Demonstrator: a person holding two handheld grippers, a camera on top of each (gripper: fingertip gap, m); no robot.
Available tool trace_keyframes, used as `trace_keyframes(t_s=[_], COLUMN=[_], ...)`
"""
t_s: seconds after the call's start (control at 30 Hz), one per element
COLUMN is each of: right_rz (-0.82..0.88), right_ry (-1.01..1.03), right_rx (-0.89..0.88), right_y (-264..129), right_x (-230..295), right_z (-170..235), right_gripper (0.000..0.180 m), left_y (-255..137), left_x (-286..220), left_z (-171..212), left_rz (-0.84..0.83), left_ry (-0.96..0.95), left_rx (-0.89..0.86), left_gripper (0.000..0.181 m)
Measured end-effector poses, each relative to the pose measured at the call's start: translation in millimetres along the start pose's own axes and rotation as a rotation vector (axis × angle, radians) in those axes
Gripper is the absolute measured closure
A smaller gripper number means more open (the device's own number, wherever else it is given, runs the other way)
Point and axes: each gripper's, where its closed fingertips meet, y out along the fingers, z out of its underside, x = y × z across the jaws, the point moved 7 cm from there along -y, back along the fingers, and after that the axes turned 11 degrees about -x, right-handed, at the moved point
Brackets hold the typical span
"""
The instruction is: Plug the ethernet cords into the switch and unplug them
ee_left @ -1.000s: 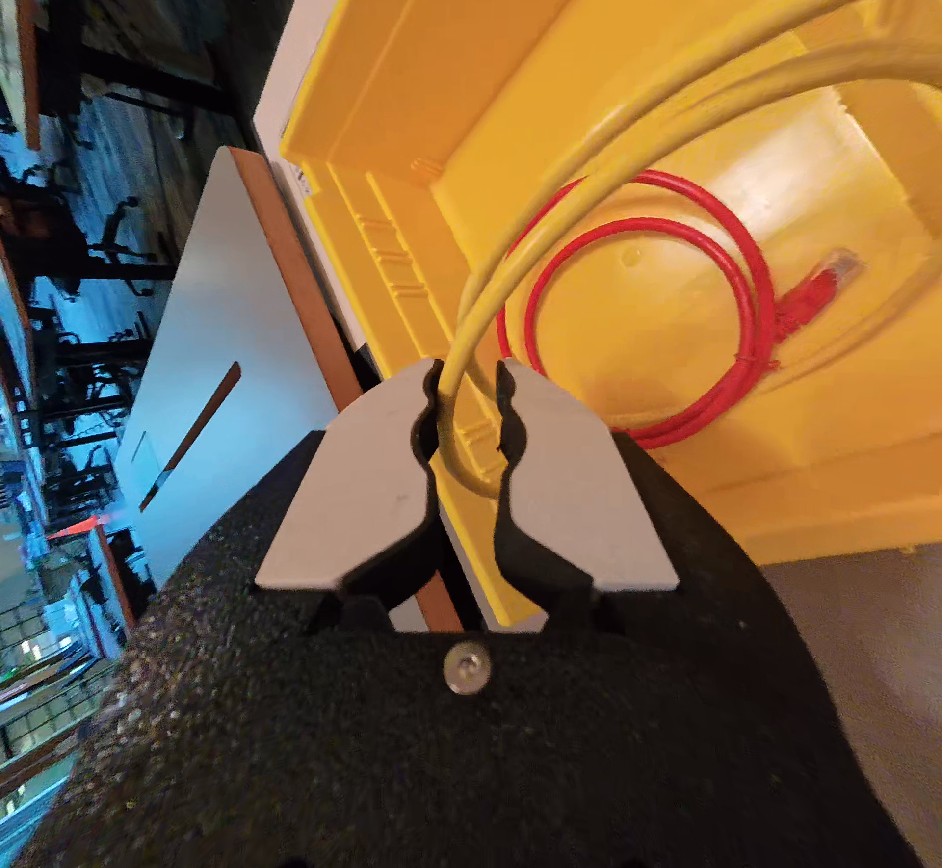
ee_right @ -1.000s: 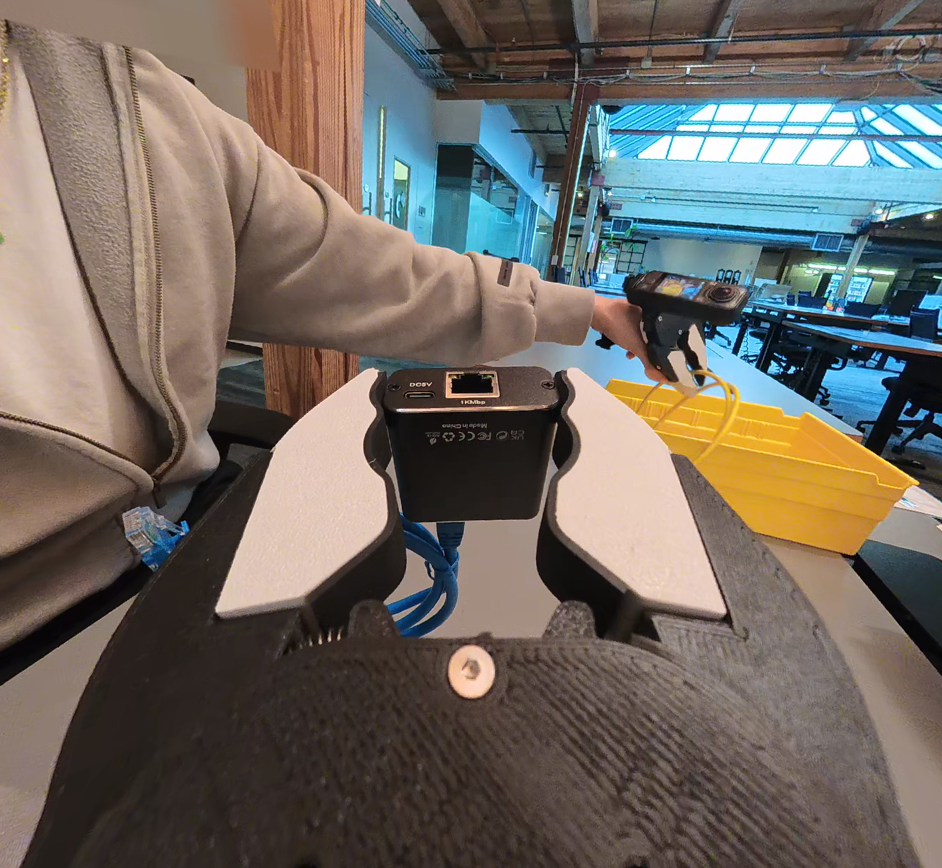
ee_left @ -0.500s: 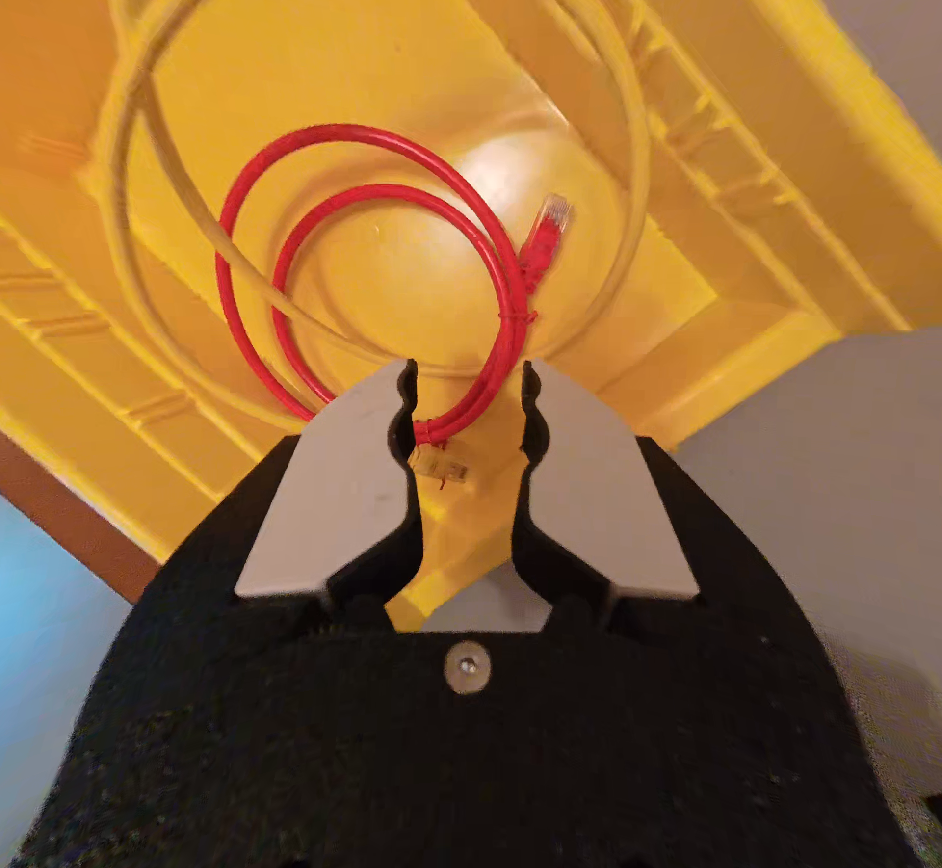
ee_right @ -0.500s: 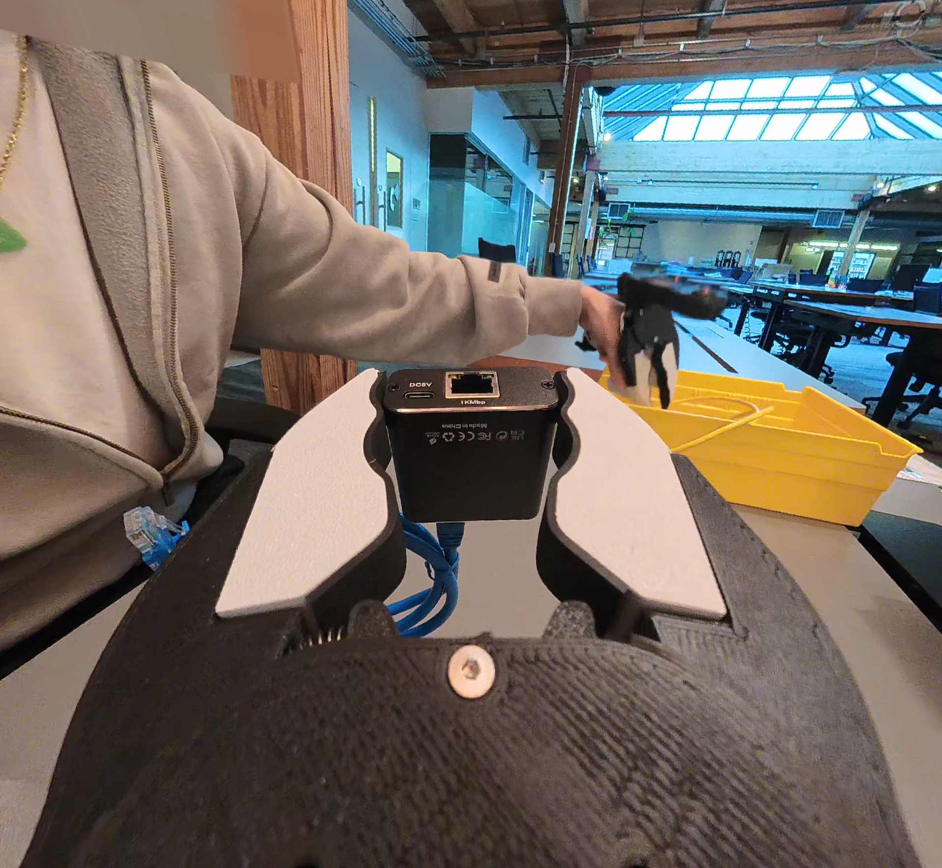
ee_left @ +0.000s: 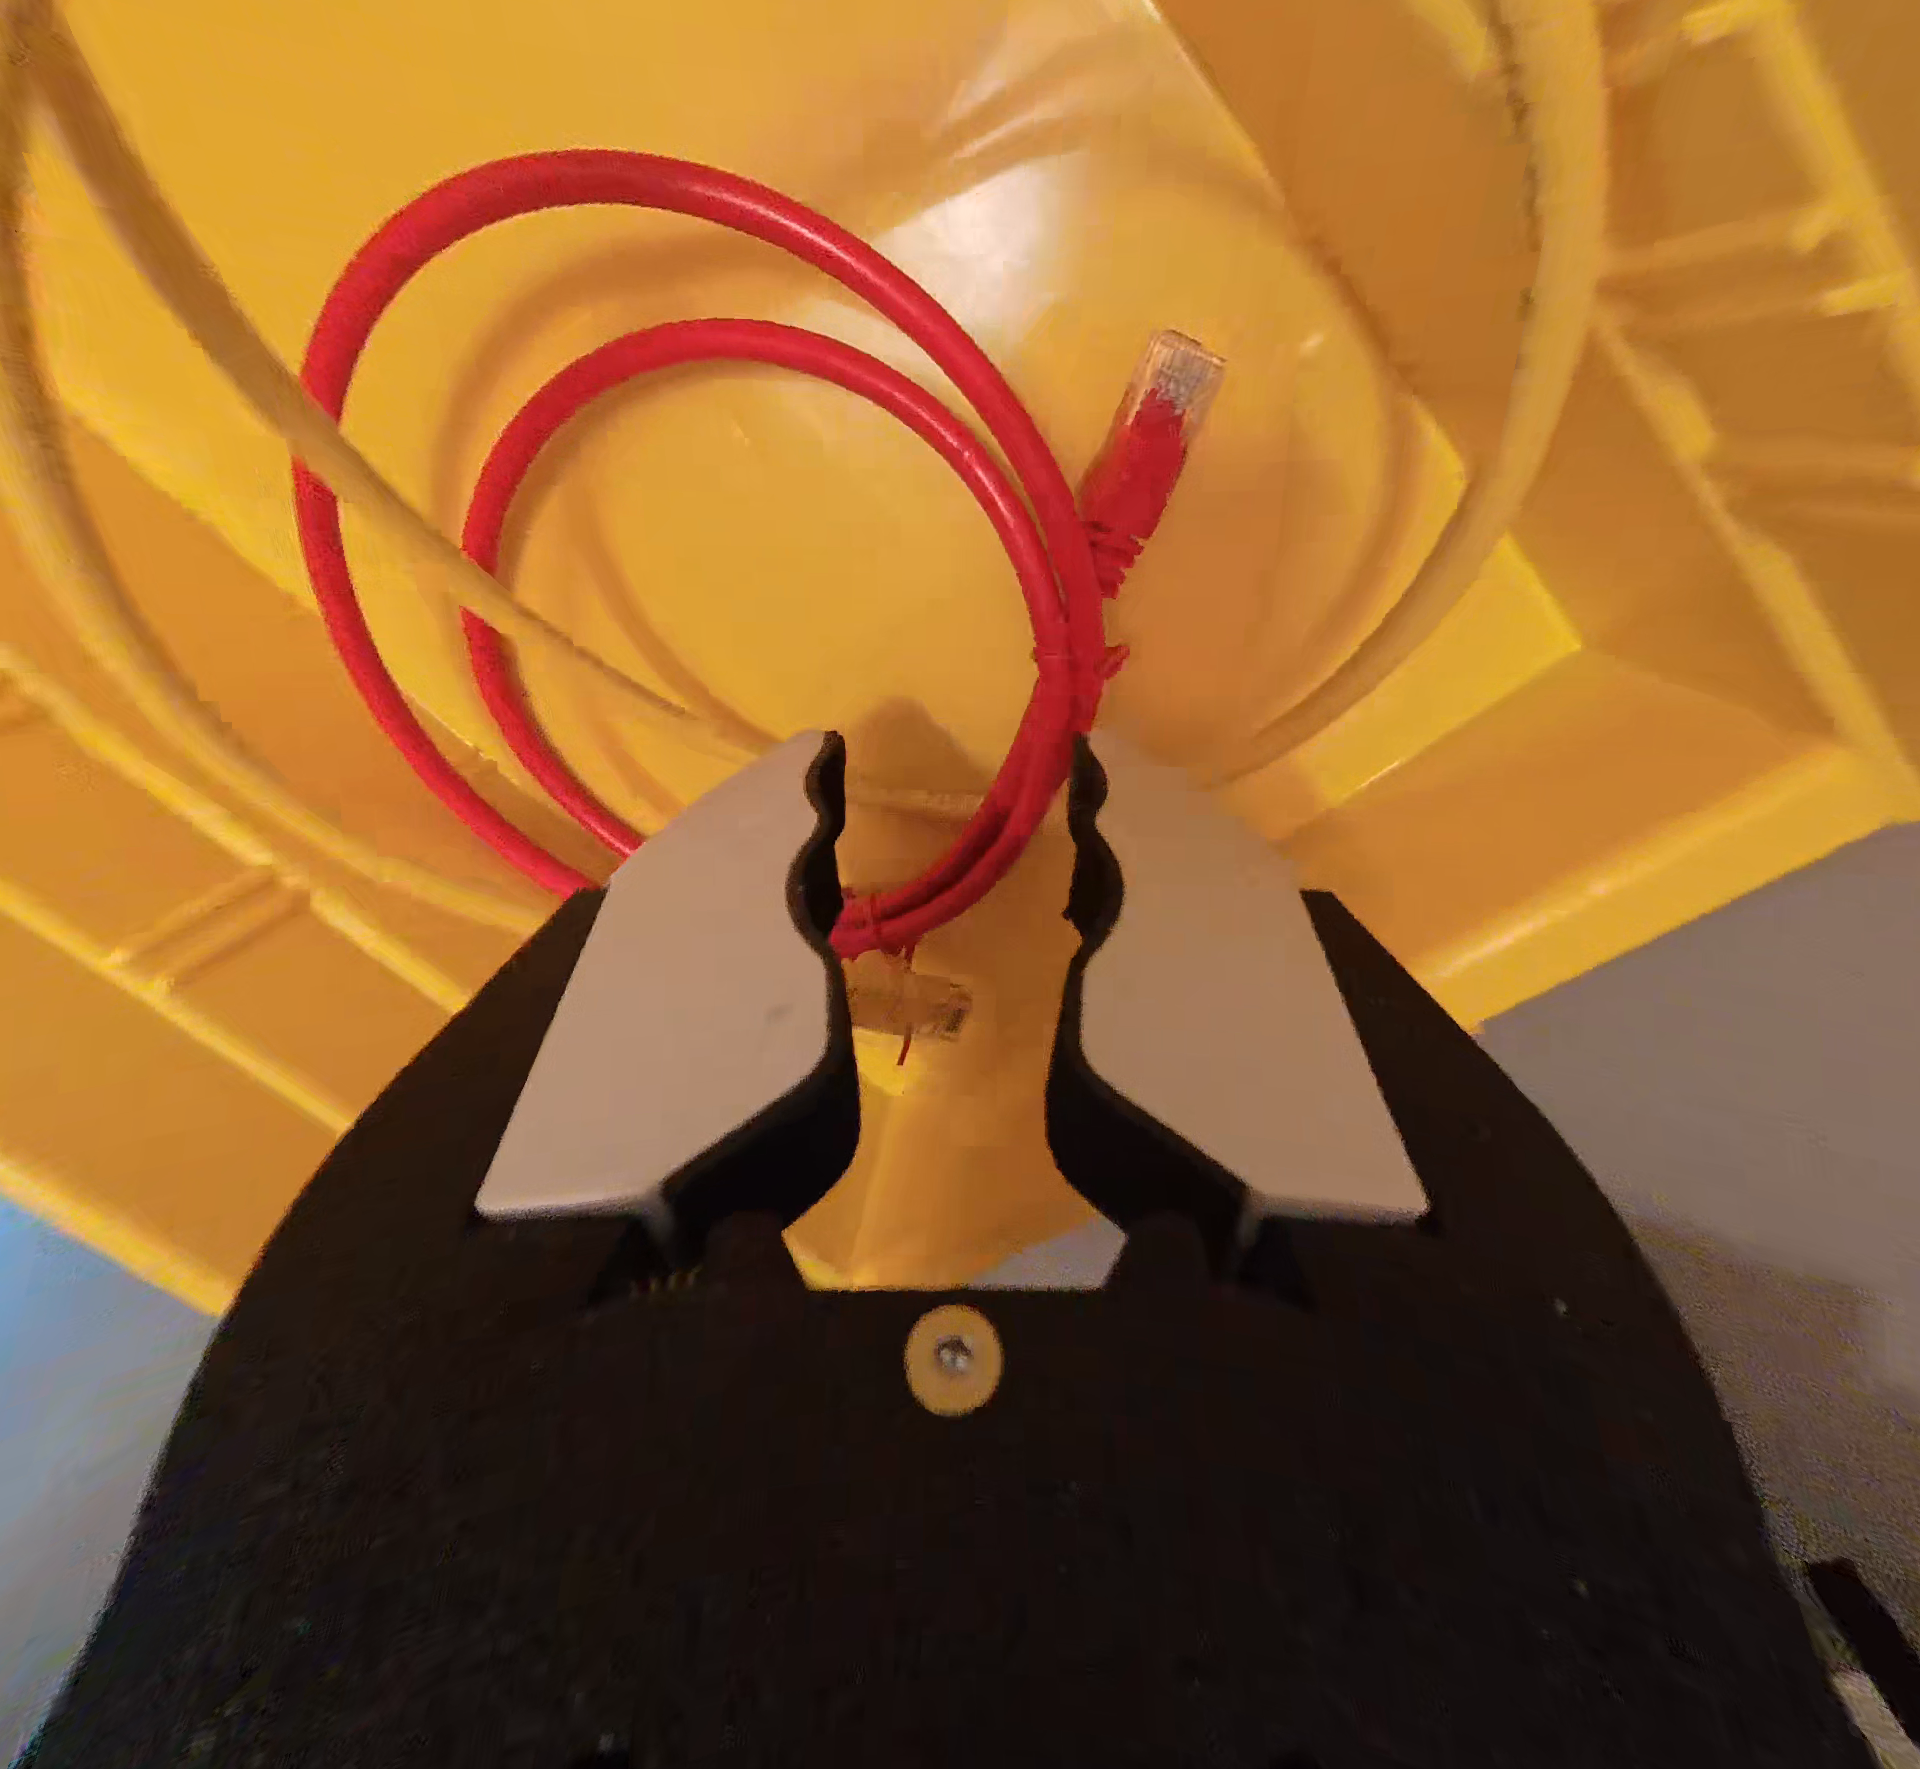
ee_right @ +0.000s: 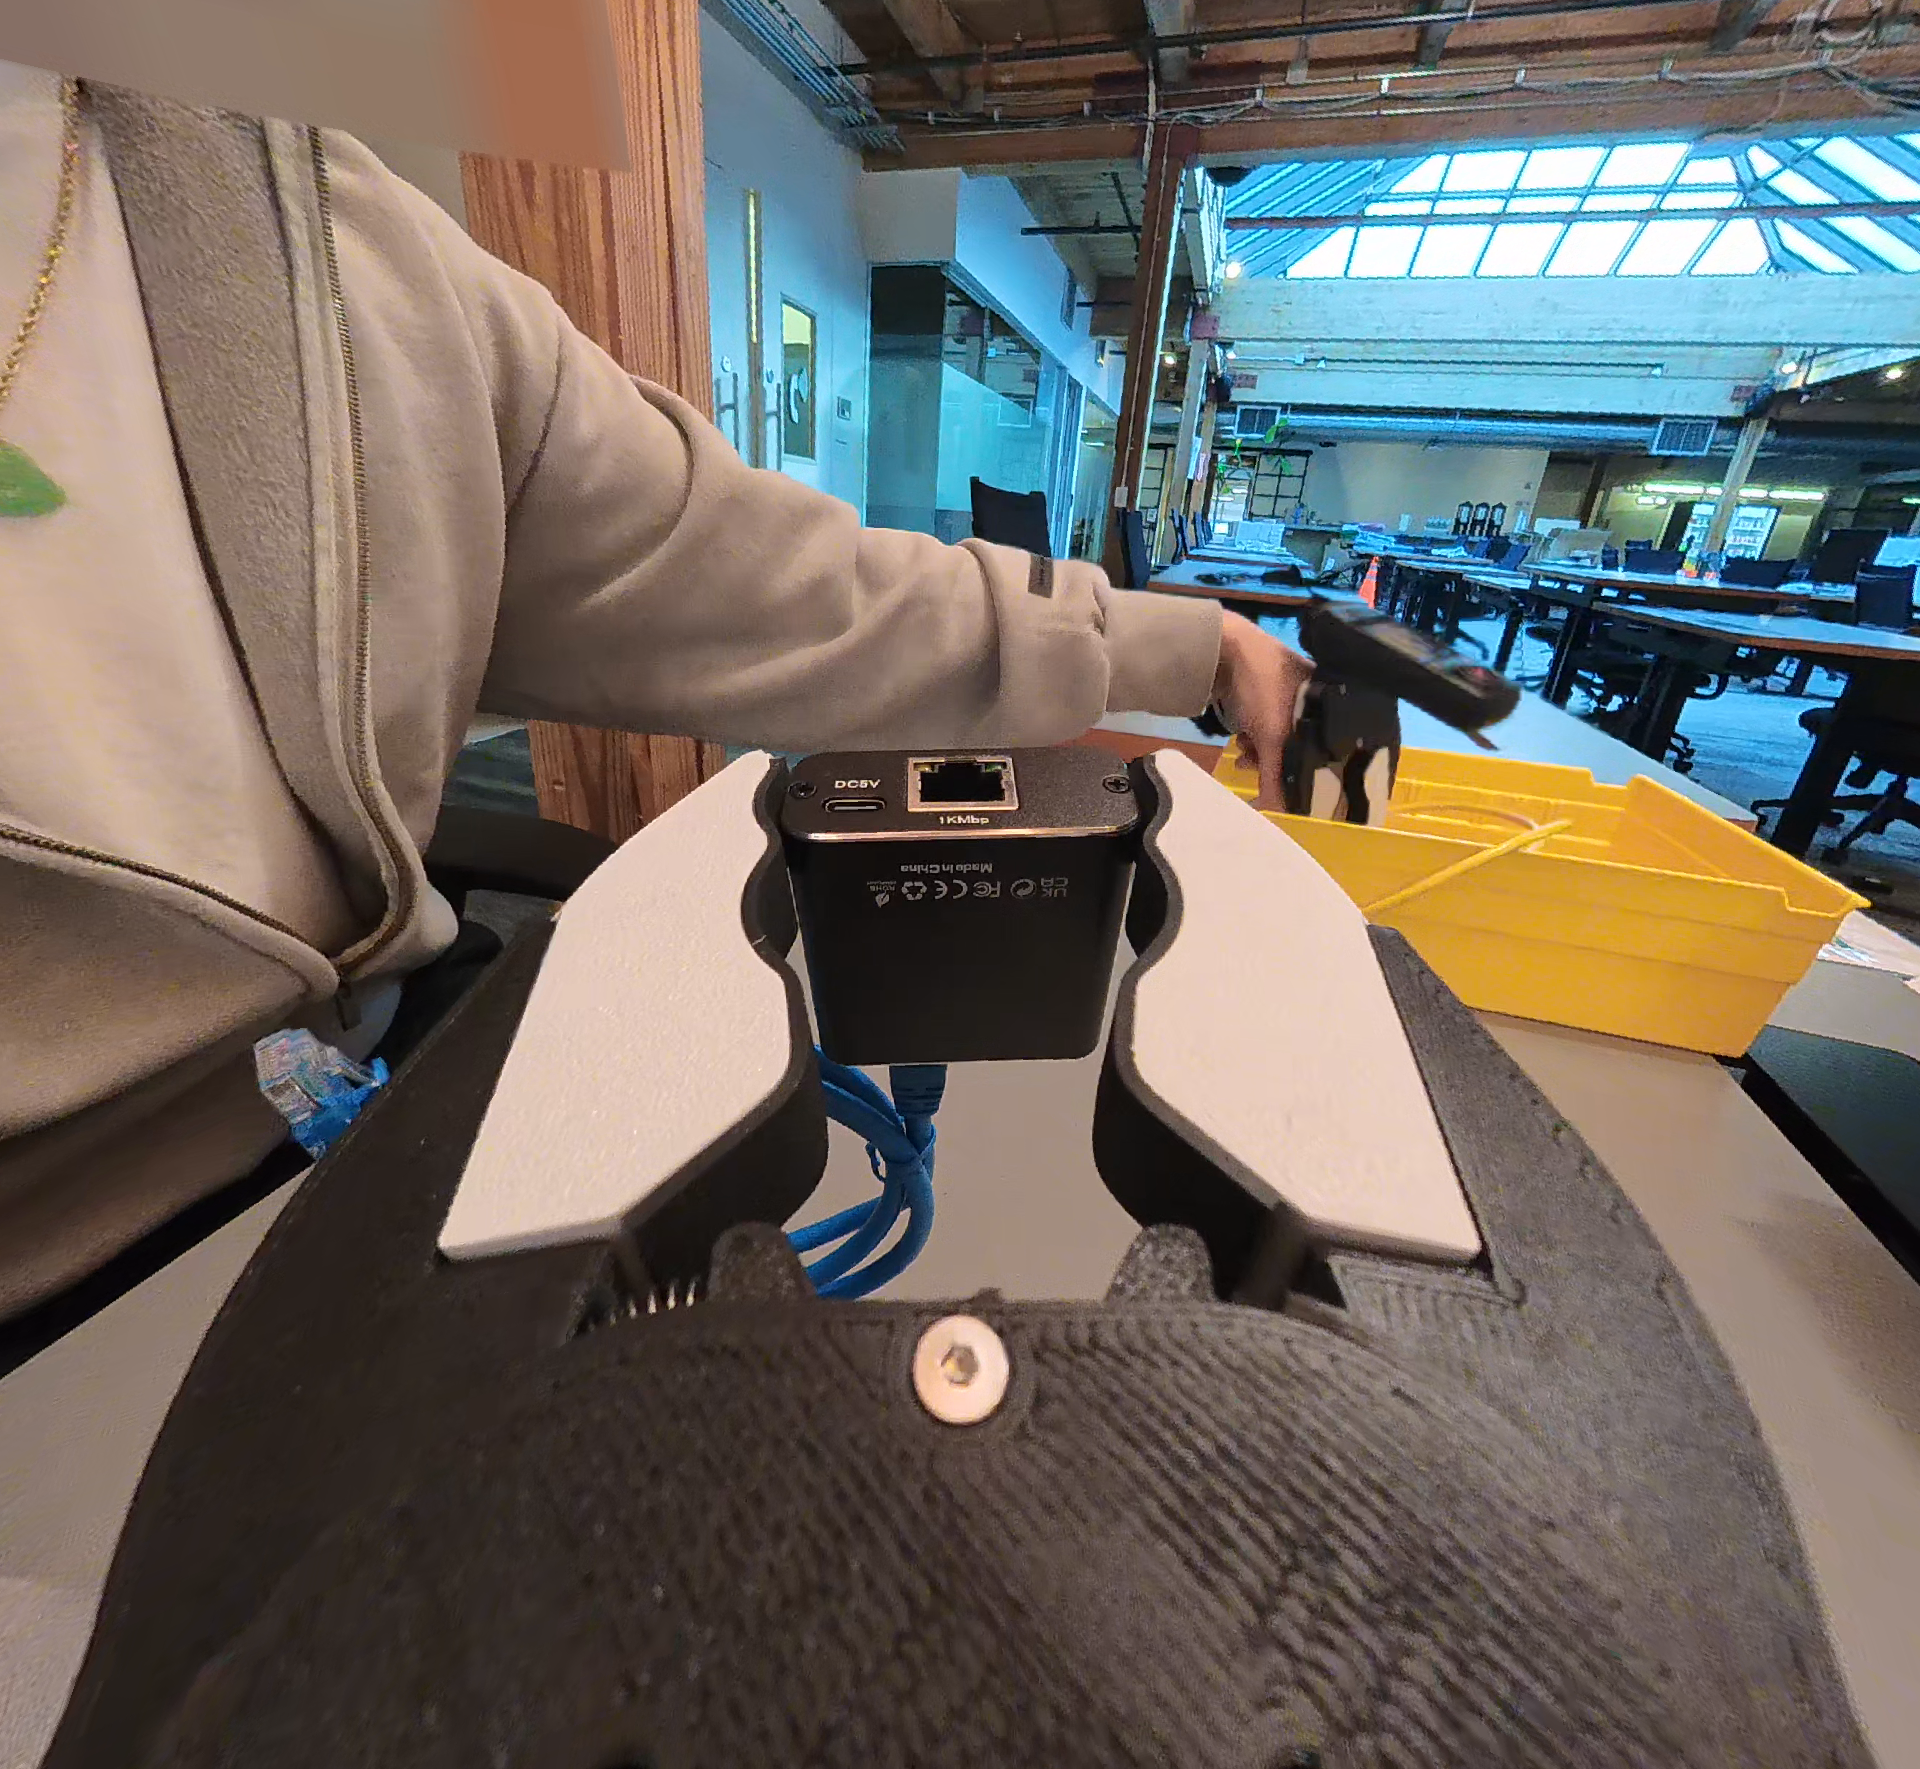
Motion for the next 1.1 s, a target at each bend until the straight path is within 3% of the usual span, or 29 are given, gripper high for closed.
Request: trace_keyframes(t_s=[0.07, 0.23, 0.37, 0.57, 0.67, 0.93, 1.03, 1.1], right_rz=[0.002, 0.004, -0.005, -0.011, -0.012, -0.021, -0.02, -0.021], right_ry=[-0.005, -0.003, -0.009, -0.023, -0.026, -0.032, -0.031, -0.031], right_rx=[-0.005, -0.018, -0.009, -0.02, -0.026, -0.041, -0.041, -0.042], right_y=[-2, -3, 0, 1, 0, 0, 0, 0], right_x=[1, 0, 2, 4, 4, 6, 6, 6], right_z=[-2, -3, -3, -8, -9, -13, -13, -13], right_gripper=[0.116, 0.117, 0.116, 0.117, 0.117, 0.117, 0.117, 0.117], left_y=[-12, -18, -1, 12, 14, -31, -63, -100], left_x=[2, -35, -45, -46, -47, -27, -18, -5], left_z=[0, -6, -8, -16, -16, -21, -29, -41], left_rz=[0.01, 0.229, 0.188, 0.028, 0.004, 0.001, 0.027, 0.048], left_ry=[-0.008, 0.036, 0.063, 0.09, 0.129, 0.044, -0.026, -0.158], left_rx=[-0.057, -0.134, -0.028, 0.05, 0.044, -0.204, -0.33, -0.509], left_gripper=[0.143, 0.14, 0.143, 0.173, 0.175, 0.176, 0.176, 0.176])
